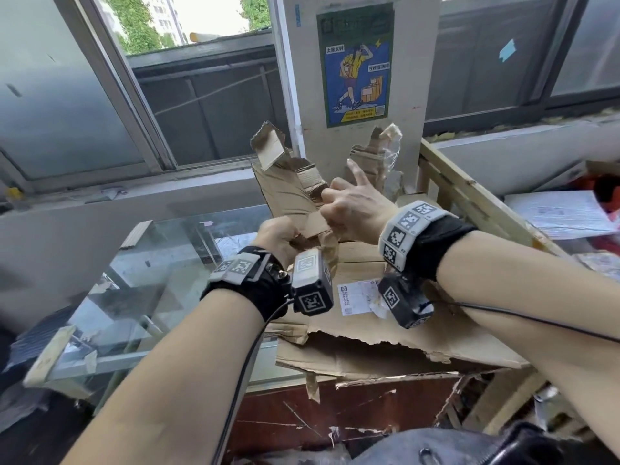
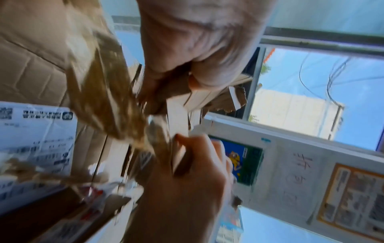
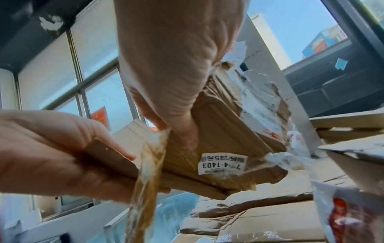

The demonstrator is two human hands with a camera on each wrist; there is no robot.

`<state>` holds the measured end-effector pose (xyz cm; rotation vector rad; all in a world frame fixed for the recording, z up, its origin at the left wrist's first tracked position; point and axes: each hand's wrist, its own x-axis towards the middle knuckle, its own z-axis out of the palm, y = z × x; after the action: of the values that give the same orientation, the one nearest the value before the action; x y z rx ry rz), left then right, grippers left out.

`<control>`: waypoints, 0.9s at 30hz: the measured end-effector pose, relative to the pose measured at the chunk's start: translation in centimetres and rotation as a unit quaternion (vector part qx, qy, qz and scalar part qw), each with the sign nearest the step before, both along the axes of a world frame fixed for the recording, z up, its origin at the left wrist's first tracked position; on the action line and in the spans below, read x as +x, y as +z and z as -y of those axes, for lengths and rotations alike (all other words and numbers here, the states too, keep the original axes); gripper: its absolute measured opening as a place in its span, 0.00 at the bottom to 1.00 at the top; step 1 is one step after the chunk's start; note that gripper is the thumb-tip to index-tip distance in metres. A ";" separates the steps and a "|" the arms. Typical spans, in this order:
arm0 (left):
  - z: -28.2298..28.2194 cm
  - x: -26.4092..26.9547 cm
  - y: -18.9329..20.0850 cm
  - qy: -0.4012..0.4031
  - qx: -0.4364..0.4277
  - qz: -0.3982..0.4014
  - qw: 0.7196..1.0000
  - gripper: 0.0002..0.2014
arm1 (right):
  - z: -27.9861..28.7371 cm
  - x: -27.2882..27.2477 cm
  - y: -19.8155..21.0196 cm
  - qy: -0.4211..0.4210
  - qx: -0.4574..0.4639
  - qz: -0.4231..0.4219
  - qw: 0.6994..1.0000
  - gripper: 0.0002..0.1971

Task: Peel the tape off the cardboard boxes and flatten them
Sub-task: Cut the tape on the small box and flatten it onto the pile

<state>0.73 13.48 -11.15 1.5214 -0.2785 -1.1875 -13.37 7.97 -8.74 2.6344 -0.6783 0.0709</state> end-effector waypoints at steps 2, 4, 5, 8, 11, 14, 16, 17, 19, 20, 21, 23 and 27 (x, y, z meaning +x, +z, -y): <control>-0.3 0.5 0.1 -0.009 0.021 0.006 1.000 0.14 | 0.0 -0.2 -0.2 0.018 -0.020 0.044 0.999 0.03; -0.4 0.8 0.3 -0.018 0.031 0.003 0.999 0.11 | 0.0 -0.1 -0.4 0.028 -0.057 0.067 0.996 0.02; -0.5 1.0 0.2 -0.017 0.022 -0.004 1.000 0.13 | 0.1 -0.1 -0.7 0.020 -0.082 0.073 0.994 0.05; -0.9 1.2 0.3 0.008 -0.008 -0.014 1.000 0.17 | 0.3 -0.4 -1.4 -0.003 -0.087 0.099 0.991 0.14; -0.4 2.0 -0.4 0.027 -0.028 -0.043 0.998 0.14 | -0.2 -0.7 -2.1 -0.011 0.010 0.070 0.997 0.17; -0.7 2.6 -1.2 0.018 -0.041 -0.048 0.998 0.13 | -0.4 -1.1 -2.3 -0.048 0.097 0.025 0.994 0.12; -0.8 2.8 -2.0 0.037 -0.072 -0.063 0.995 0.13 | -0.3 -1.4 -2.6 -0.057 0.087 0.034 0.994 0.05; -0.8 2.7 -2.0 0.050 -0.081 -0.043 0.995 0.12 | -0.3 -1.5 -2.8 -0.055 0.070 0.047 0.995 0.05; -0.5 2.6 -2.0 0.080 -0.081 -0.074 0.991 0.10 | -0.2 -1.7 -3.4 -0.051 0.054 0.075 0.994 0.09; -0.4 2.6 -2.1 0.096 -0.079 -0.094 0.988 0.09 | -0.2 -1.8 -3.7 -0.048 0.048 0.098 0.993 0.09; -0.2 2.5 -2.3 0.099 -0.073 -0.103 0.987 0.09 | -0.2 -1.9 -4.1 -0.047 0.044 0.124 0.990 0.09; -0.3 2.3 -2.4 0.068 -0.061 -0.106 0.990 0.12 | 0.2 -2.0 -5.0 -0.046 0.033 0.208 0.976 0.09; -0.3 1.6 -2.1 0.062 -0.078 -0.168 0.981 0.14 | 0.4 -1.9 -5.7 -0.048 0.123 0.264 0.955 0.12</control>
<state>2.37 13.76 -13.29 1.1625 -0.0470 -1.2693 -15.28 7.62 -14.42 2.8288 -1.0442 0.7281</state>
